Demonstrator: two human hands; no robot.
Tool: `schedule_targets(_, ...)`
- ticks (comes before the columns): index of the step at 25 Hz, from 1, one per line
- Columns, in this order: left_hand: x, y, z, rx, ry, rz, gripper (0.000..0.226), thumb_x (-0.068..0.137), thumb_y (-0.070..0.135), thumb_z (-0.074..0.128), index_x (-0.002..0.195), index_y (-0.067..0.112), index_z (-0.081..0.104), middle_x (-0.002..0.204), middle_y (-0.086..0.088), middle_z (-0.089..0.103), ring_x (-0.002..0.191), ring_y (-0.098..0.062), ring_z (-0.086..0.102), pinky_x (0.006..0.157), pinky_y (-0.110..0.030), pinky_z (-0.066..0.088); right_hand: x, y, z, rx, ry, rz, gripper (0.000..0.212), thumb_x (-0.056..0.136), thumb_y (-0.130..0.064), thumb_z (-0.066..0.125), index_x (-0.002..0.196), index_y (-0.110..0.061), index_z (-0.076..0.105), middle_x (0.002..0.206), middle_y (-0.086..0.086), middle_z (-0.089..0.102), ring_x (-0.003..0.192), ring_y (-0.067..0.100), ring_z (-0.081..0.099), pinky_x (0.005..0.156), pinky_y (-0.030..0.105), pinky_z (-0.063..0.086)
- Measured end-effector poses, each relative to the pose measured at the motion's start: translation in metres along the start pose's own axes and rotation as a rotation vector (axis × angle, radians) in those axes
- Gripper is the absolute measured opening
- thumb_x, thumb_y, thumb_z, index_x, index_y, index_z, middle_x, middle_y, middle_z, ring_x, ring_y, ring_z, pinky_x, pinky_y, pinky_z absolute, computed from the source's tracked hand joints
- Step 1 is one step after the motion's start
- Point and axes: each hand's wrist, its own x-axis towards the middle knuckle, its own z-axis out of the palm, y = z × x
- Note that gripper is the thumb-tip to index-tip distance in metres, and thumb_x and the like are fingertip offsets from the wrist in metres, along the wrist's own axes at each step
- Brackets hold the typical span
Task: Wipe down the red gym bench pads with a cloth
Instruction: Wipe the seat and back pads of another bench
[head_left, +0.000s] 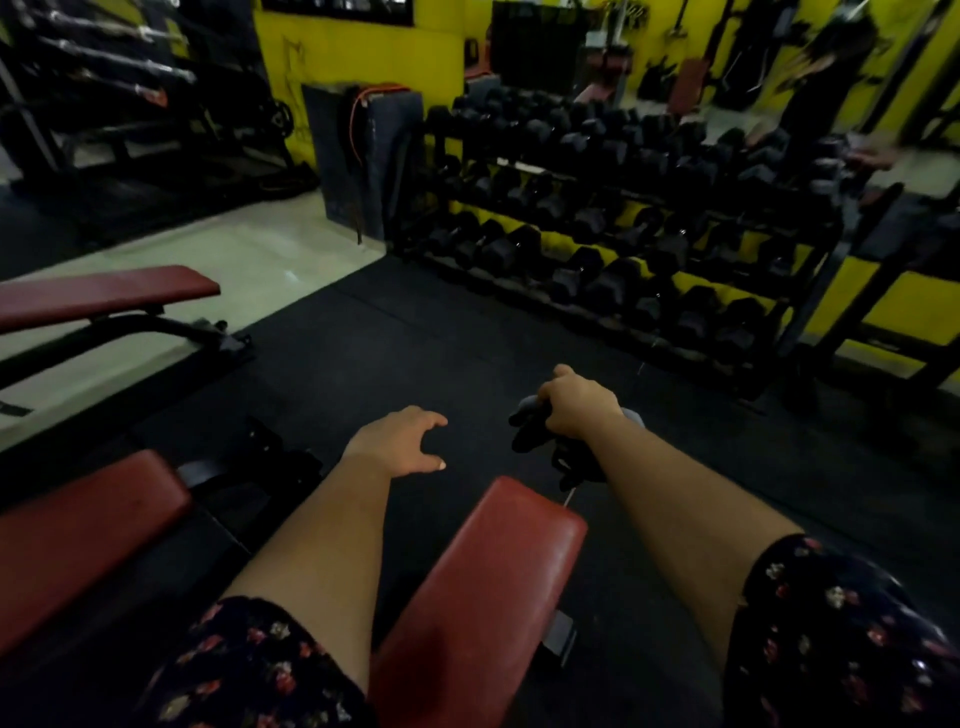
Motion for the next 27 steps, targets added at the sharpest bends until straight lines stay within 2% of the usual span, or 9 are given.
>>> schedule_targets(6,0.037,0.061,-0.033,0.092,-0.018,0.111,0.074,0.084,0.047,0.069,0.147,0.033,0.034,0.143,0.004,0.042,0.128,-0.017,0.045,0.103,-0.044,0.043,-0.008,0.049,-0.026,0.011,0.035,0.092,0.026,0.091,-0.016,0.054,0.115,-0.023,0.062,0.116,0.002,0.044,0.097,0.026,0.056,0.069,0.037,0.043)
schedule_targets(10,0.068,0.112,-0.042,0.135,-0.022,0.183,0.073,0.084,0.046,0.068,0.147,0.032,0.034,0.142,0.004,0.042,0.128,-0.017,0.045,0.104,-0.043,0.043,-0.017,0.098,-0.037,0.001,0.051,0.176,0.025,0.093,-0.015,0.053,0.116,-0.024,0.060,0.118,0.003,0.044,0.096,0.027,0.056,0.071,0.039,0.045)
schedule_targets(18,0.139,0.247,-0.045,0.204,-0.004,0.300,0.071,0.086,0.045,0.067,0.147,0.035,0.032,0.147,0.007,0.038,0.132,-0.017,0.043,0.103,-0.043,0.045,-0.034,0.227,-0.055,0.068,0.154,0.285,0.026,0.090,-0.008,0.054,0.112,-0.018,0.048,0.116,0.004,0.047,0.099,0.030,0.056,0.066,0.040,0.042)
schedule_targets(27,0.206,0.415,-0.034,0.249,0.038,0.423,0.067,0.087,0.046,0.066,0.146,0.037,0.035,0.146,0.009,0.040,0.130,-0.016,0.045,0.098,-0.040,0.047,-0.062,0.388,-0.084,0.034,0.221,0.391,0.023,0.090,-0.009,0.052,0.109,-0.020,0.058,0.114,0.002,0.052,0.103,0.028,0.058,0.068,0.039,0.042)
